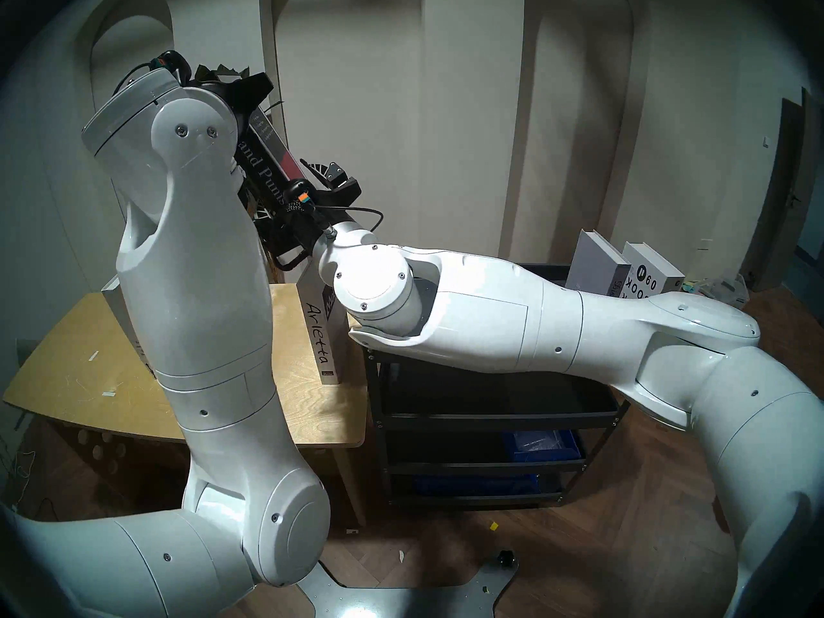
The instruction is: Move the books from the display table onto the shelf, standing them upright with spines facing out and tallest at one end
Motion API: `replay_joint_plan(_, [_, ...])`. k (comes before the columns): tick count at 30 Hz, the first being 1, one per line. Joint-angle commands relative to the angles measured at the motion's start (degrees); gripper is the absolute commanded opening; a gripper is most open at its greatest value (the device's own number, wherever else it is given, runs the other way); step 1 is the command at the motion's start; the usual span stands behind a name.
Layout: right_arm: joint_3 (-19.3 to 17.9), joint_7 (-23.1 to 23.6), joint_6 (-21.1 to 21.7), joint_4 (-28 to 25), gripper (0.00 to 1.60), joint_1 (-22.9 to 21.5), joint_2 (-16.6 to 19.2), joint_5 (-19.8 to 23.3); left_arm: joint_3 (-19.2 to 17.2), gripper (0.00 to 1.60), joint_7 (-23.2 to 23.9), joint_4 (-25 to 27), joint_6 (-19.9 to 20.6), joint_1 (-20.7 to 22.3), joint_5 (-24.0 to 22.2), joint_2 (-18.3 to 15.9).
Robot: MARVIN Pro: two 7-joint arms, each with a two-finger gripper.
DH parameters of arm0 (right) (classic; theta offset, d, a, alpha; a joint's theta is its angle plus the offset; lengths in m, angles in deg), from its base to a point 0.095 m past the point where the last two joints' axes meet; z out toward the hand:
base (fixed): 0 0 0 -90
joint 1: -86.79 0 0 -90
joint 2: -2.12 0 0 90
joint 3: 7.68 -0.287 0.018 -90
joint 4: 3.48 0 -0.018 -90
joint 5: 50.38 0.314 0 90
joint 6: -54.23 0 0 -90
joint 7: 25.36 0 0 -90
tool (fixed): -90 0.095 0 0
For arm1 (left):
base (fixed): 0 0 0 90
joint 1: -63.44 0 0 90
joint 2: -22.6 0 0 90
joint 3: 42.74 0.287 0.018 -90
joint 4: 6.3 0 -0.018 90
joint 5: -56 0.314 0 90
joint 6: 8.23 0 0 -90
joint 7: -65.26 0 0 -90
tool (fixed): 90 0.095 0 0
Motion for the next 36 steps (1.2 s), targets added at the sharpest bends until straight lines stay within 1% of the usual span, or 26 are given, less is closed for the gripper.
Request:
replay_joint_plan(1, [-1.15, -1.9, -1.21, -0.07, 1.6, -0.67, -2.61, -1.06, 0.96, 0.0, -0.32, 1.57, -0.13, 0.73, -1.29, -1.27])
replay_joint_plan(2, [-1.1, -2.14, -1.34, -0.06, 1.6, -0.57, -2.64, -1.19, 1.07, 0.0, -0.55, 1.67, -0.13, 0.71, -1.62, -1.49])
replay_joint_plan(3, [-1.09, -2.36, -1.38, -0.12, 1.42, -0.51, -2.74, -1.26, 1.24, 0.0, -0.7, 1.64, -0.13, 0.56, -1.81, -1.52])
replay_joint_plan(4, [-1.05, -2.59, -1.47, -0.13, 0.4, -0.4, -2.82, -1.33, 1.39, 0.0, -0.9, 1.66, -0.13, 0.44, -2.11, -1.62])
replay_joint_plan(5, [-0.98, -2.8, -1.64, -0.16, 0.0, -0.19, -2.82, -1.35, 1.62, 0.0, -1.22, 1.67, -0.13, 0.27, -2.53, -1.77])
replay_joint_plan(9, [-0.79, -3.59, -1.9, -0.03, 0.0, 0.09, -2.94, -1.65, 2.59, 0.0, -2.04, 1.49, -0.13, -0.73, -4.39, -1.81])
replay_joint_plan(10, [-0.56, -3.71, -2.06, 0.08, 0.0, 0.39, -2.55, -1.72, 2.51, 0.0, -2.13, 1.68, -0.13, -0.37, -4.87, -2.03])
replay_joint_plan(13, [-0.49, -3.93, -2.09, 0.44, 0.0, 0.17, -2.44, -1.89, 2.76, 0.0, -1.47, 2.55, -0.13, -0.57, -7.42, -2.04])
replay_joint_plan(14, [-0.54, -3.99, -2.18, 0.54, 0.0, 0.02, -2.54, -1.94, 2.81, 1.23, -1.35, 2.82, -0.13, -0.67, -8.39, -2.08])
replay_joint_plan(15, [-0.52, -4.03, -2.13, 0.63, 0.0, -0.22, -2.58, -2.11, 2.69, 1.6, -0.85, 3.31, -0.13, -0.62, -9.51, -1.97])
replay_joint_plan(19, [0.07, -3.73, -2.12, 1.42, 0.0, -0.12, -2.37, -2.44, 1.64, 1.6, 1.24, 5.84, -0.13, 1.09, -13.54, -2.93])
replay_joint_plan(20, [0.27, -3.78, -2.21, 1.63, 0.0, -0.06, -2.29, -2.66, 1.15, 1.6, 1.15, 6.44, -0.13, 1.5, -14.57, -2.88])
replay_joint_plan(25, [0.78, -3.79, -2.15, 2.75, 0.0, 0.03, -1.82, -3.1, -0.35, 1.6, 2.35, 10.2, -0.13, 4.92, -17.09, -2.64])
replay_joint_plan(26, [0.86, -3.8, -2.23, 3.09, 0.0, 0.05, -1.79, -3.2, -0.87, 1.6, 2.31, 11.65, -0.13, 6.07, -17.95, -2.76])
replay_joint_plan(32, [1.12, -3.73, -2.34, 6.51, 0.0, 0.16, -0.63, -2.95, -4.69, 1.6, 3.77, 16.58, -0.13, 9.13, -21.21, -3.01])
replay_joint_plan(33, [0.81, -3.84, -2.51, 7.15, 0.0, 0.06, -0.25, -2.79, -5.3, 1.6, 4.11, 16.97, -0.13, 8.84, -21.38, -3.5])
replay_joint_plan(34, [0.57, -3.78, -2.7, 7.79, 0.0, -0.13, 0.04, -2.67, -6.16, 1.6, 4.08, 17.34, -0.13, 10.37, -22.06, -3.85])
replay_joint_plan(35, [0.14, -3.86, -2.84, 8.25, 0.0, -0.41, 0.46, -2.55, -6.52, 1.6, 4.29, 17.34, -0.13, 9.95, -22.37, -4.14])
replay_joint_plan(36, [-0.24, -3.88, -2.97, 8.57, 0.0, -0.69, 0.83, -2.45, -7.11, 1.6, 4.4, 17.34, -0.13, 10.84, -22.86, -4.17])
